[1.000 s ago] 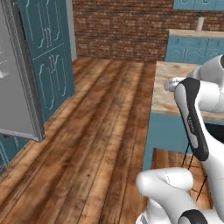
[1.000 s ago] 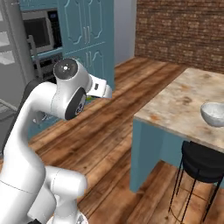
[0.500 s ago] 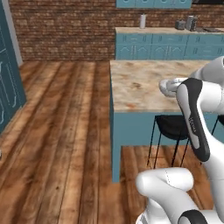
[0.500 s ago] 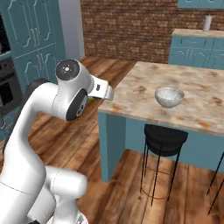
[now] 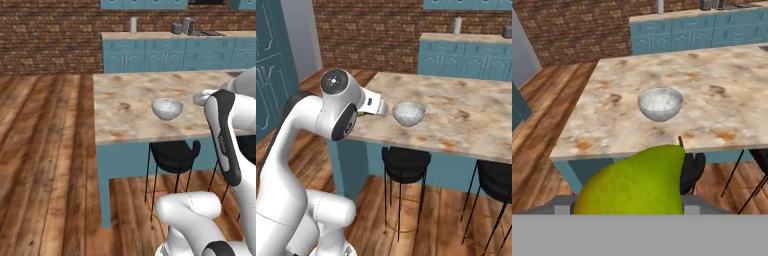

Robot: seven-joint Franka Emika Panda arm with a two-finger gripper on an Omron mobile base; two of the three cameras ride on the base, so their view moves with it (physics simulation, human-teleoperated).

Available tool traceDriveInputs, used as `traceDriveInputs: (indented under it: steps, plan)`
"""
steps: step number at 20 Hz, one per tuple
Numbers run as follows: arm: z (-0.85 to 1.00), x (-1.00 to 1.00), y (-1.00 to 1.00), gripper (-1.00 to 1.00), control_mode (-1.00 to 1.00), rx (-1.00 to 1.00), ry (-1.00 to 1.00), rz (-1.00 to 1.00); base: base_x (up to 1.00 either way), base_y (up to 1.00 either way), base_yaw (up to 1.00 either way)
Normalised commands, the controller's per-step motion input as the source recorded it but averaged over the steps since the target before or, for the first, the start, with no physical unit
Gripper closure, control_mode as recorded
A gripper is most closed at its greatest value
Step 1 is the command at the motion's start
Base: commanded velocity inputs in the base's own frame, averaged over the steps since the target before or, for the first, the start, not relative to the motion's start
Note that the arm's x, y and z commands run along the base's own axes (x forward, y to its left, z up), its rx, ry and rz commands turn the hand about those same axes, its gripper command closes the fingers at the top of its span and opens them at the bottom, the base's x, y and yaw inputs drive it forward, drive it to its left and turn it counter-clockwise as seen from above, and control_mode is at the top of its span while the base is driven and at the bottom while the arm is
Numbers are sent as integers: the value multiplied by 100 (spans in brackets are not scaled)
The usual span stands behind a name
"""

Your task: Retrieve the pear and peach from the fridge and place them into the bowl on the dining table.

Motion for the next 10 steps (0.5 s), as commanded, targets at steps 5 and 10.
traceDriveInputs:
  steps: [5, 10]
  plan:
    - [0, 0, 0, 100, 100, 0, 0, 0, 100, -45, -6]
    - [0, 0, 0, 100, 100, 0, 0, 0, 100, -7, 5]
